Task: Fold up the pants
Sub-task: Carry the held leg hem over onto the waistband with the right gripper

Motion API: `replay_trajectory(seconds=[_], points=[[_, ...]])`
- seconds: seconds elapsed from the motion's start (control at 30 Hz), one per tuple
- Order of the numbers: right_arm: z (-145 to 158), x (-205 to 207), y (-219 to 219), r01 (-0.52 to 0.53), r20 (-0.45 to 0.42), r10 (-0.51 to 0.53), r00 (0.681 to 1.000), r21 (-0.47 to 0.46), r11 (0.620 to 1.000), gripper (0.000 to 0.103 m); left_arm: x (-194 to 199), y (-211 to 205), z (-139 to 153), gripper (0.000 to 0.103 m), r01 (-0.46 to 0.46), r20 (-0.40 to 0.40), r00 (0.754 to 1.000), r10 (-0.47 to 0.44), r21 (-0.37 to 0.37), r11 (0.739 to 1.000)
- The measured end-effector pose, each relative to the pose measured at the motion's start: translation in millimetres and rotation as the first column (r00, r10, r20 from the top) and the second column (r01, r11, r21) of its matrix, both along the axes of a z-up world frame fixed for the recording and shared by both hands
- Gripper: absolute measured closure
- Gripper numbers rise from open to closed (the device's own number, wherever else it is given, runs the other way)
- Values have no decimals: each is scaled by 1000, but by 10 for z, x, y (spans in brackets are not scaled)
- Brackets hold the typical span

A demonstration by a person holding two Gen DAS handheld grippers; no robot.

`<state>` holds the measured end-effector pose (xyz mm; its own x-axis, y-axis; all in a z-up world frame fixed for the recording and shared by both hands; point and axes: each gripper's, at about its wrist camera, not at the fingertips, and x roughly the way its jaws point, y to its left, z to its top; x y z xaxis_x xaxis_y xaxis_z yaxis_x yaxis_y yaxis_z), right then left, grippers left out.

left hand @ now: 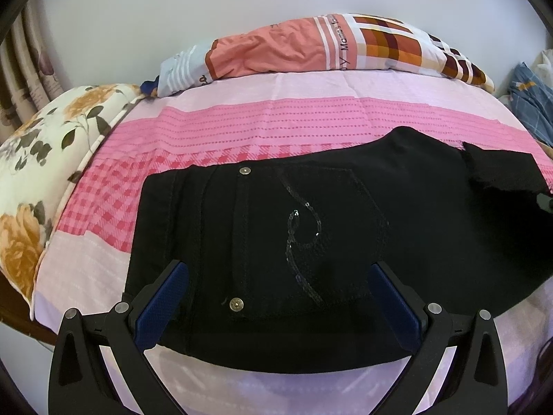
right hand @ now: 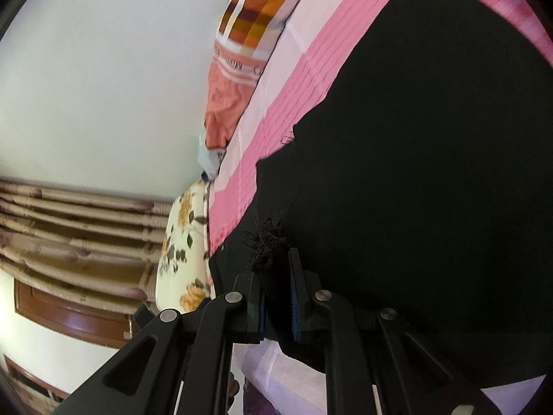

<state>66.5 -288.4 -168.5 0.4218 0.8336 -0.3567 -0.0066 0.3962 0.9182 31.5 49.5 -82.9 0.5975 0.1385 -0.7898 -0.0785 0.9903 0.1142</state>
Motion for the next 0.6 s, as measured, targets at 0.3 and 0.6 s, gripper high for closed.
replay_trajectory(seconds=[0.3, 0.6], points=[[-119, -25, 422, -87, -16, 88, 996, 32, 996, 91, 3, 114, -55, 0, -30, -13, 999, 30, -39, 999], [-178, -56, 636, -145, -19, 146, 989, 33, 989, 91, 6, 154, -116, 0, -38, -28, 999, 37, -54, 998]])
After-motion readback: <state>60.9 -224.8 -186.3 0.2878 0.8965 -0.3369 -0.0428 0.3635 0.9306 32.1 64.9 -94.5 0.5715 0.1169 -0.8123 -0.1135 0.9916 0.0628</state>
